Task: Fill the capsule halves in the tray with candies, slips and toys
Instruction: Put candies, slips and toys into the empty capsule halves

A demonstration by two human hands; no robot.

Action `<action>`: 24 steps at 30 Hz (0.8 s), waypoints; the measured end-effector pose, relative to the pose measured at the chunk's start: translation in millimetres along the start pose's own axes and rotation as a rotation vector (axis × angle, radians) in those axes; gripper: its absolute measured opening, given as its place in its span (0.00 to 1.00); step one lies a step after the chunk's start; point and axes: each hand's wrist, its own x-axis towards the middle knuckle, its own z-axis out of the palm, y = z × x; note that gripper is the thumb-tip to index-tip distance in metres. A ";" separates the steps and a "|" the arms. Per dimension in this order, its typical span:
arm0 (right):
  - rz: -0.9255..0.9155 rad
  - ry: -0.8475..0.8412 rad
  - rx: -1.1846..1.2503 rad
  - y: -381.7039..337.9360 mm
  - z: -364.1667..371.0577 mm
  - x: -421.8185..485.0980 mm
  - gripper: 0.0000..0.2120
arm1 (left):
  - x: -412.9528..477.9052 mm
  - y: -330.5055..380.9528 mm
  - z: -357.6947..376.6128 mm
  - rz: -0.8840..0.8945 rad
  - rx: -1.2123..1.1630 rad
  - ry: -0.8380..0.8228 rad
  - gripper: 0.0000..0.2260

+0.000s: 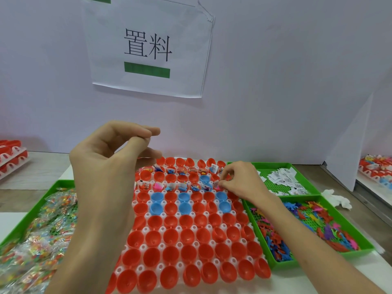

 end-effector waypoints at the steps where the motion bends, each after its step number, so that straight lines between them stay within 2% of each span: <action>1: 0.008 0.004 0.041 0.8 -1.7 -0.6 0.09 | 0.1 0.0 -0.3 -0.001 -0.002 0.000 0.17; 5: 0.018 0.115 0.247 6.3 -15.0 -1.1 0.10 | 0.0 0.2 -0.7 -0.001 -0.014 -0.002 0.19; 8: -0.010 0.092 0.253 15.2 -31.3 -3.3 0.03 | 0.8 0.2 -1.6 0.004 -0.018 0.002 0.19; 12: -0.070 -0.153 0.103 29.1 -32.2 -10.1 0.20 | 0.5 -0.3 -0.7 0.001 -0.025 -0.010 0.20; 14: -0.097 -0.182 0.083 32.7 -24.7 -10.9 0.23 | -0.6 -0.4 0.3 -0.003 -0.025 -0.017 0.20; 24: -0.071 -0.053 0.135 34.5 -6.4 -2.4 0.07 | 0.4 -0.3 -1.3 0.011 -0.001 -0.006 0.19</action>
